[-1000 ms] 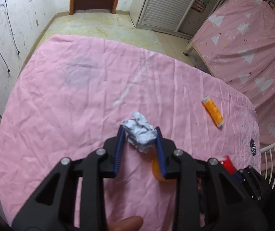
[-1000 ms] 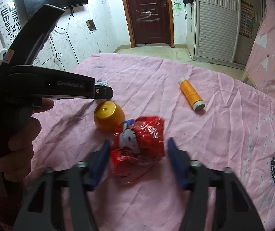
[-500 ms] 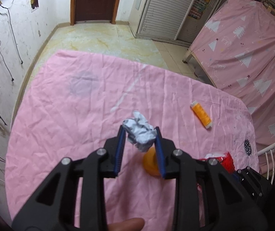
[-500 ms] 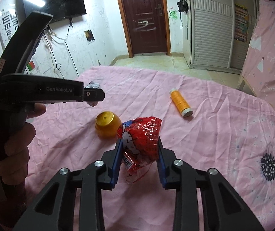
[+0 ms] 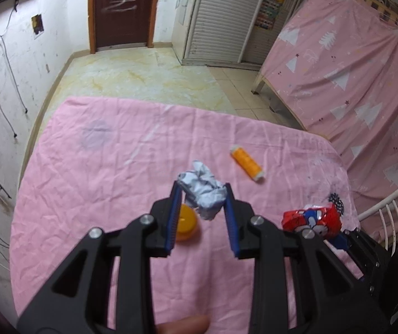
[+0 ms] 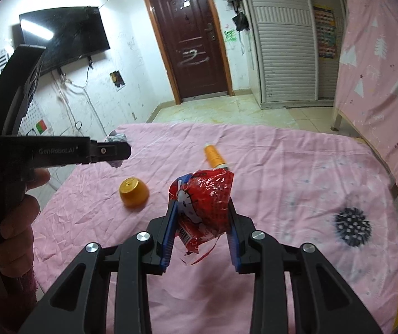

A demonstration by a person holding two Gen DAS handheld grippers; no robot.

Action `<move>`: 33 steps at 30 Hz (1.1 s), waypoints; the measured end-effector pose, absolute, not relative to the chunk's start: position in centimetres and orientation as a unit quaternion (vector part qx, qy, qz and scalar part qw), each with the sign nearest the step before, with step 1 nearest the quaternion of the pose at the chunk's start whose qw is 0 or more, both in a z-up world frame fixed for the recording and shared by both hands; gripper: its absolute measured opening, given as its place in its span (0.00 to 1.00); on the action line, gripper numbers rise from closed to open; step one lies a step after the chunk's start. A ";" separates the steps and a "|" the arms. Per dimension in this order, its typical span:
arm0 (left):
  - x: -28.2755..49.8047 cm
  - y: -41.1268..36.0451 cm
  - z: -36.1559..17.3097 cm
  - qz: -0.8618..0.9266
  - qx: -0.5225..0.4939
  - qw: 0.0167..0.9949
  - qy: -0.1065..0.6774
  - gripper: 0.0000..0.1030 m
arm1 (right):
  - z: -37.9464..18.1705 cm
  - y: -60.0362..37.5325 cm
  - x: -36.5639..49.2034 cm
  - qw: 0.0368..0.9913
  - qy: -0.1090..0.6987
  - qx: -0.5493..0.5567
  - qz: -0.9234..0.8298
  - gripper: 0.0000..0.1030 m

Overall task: Collect trash
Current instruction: 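Carry paper and red wrapper to the yellow bin and open both tools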

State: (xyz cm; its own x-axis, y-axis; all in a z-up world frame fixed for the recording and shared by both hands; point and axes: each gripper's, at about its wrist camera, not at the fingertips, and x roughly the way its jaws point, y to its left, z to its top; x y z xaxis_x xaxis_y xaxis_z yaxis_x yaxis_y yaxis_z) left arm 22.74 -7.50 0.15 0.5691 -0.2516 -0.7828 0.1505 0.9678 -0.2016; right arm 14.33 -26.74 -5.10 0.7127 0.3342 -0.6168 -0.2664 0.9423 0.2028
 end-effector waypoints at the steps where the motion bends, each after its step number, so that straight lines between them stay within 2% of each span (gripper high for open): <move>1: 22.6 -8.0 0.2 -0.116 -0.052 0.884 0.450 0.27 | -5.0 -27.1 14.2 0.925 0.340 0.052 0.160 0.25; 15: 20.6 -15.2 1.3 -0.146 -0.003 0.885 0.443 0.27 | -4.1 -36.3 11.3 0.943 0.297 0.110 0.102 0.25; 33: 16.5 -28.4 1.7 -0.227 0.073 0.869 0.434 0.27 | -5.4 -49.4 6.1 0.950 0.257 0.175 0.003 0.25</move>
State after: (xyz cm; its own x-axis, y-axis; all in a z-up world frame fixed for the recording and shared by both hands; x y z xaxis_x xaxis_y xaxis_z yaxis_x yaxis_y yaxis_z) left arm 16.50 -28.35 1.68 0.5199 -0.3305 -0.7877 0.4573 0.8865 -0.0702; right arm 6.09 -49.37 -5.44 0.8679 0.0960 -0.4874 0.0836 0.9389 0.3340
